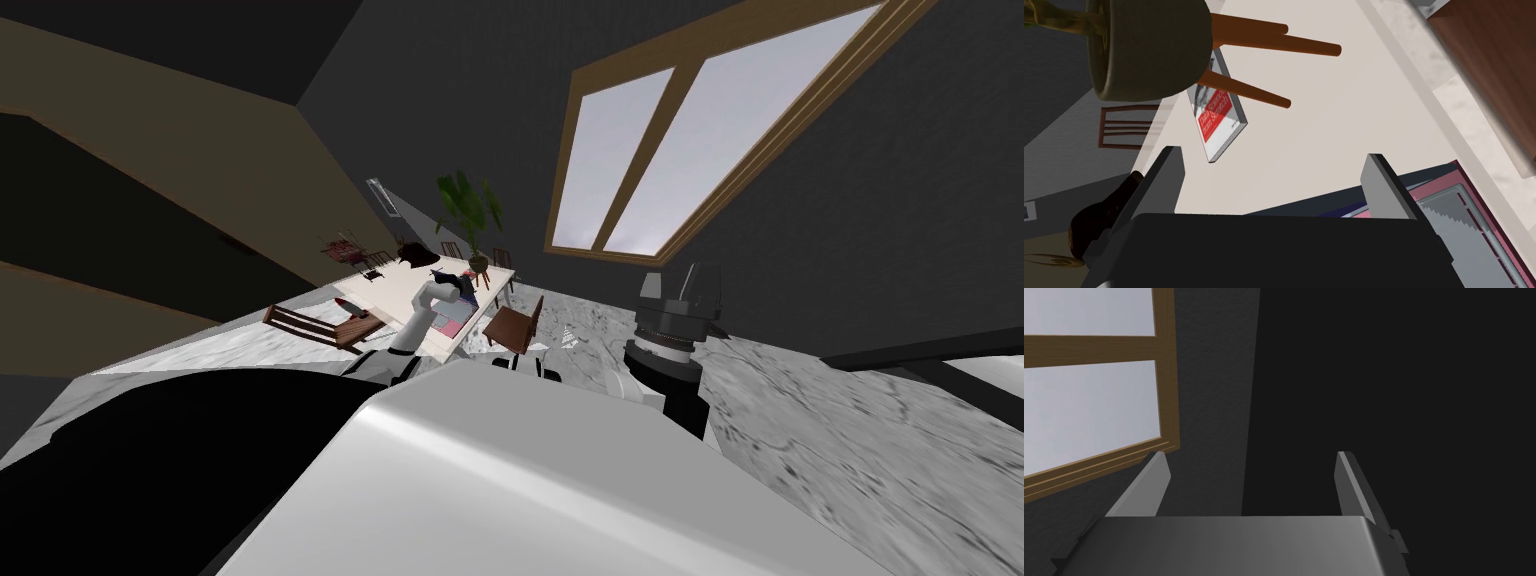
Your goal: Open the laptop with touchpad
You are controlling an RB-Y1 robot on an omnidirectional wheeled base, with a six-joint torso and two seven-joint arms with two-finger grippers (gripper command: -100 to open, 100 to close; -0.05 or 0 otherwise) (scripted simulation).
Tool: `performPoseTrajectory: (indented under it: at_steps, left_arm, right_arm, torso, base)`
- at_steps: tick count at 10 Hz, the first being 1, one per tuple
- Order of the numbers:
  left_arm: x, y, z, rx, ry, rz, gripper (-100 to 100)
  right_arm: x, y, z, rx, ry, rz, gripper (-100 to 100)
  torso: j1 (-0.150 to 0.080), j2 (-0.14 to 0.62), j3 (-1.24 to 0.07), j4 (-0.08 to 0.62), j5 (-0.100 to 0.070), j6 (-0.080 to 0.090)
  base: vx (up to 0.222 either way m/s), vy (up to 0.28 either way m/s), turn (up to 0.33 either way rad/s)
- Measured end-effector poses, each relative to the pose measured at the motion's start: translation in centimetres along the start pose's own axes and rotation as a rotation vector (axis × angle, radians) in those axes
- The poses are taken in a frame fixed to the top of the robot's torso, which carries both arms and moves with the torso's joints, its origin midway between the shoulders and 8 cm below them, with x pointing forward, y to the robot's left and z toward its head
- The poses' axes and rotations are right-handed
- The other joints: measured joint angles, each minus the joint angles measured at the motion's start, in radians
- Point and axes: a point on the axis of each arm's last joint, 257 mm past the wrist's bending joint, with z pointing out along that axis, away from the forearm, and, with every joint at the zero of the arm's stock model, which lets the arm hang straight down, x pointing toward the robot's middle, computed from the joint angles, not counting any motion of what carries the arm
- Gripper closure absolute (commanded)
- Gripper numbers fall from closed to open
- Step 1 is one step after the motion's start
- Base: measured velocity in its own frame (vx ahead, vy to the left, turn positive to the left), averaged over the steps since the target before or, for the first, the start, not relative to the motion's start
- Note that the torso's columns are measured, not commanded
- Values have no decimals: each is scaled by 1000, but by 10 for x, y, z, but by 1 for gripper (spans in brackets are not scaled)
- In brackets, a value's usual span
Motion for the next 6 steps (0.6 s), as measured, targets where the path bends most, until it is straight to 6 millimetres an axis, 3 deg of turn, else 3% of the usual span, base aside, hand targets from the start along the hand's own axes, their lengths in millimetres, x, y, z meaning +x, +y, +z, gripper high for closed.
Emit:
performPoseTrajectory:
  at_steps: [2, 6]
  left_arm:
    - [4, -5, -5, 3, 5, 2, 100]
    - [15, -9, 8, 59, 48, -22, 100]
  right_arm:
    - [0, 0, 0, 0, 0, 0, 0]
    - [0, 0, 0, 0, 0, 0, 0]
  torso:
    - [0, 1, 1, 0, 0, 0]
    - [3, 1, 1, -2, 2, -2]
  base:
    - [-24, 9, 6]
    - [-74, 35, -1]
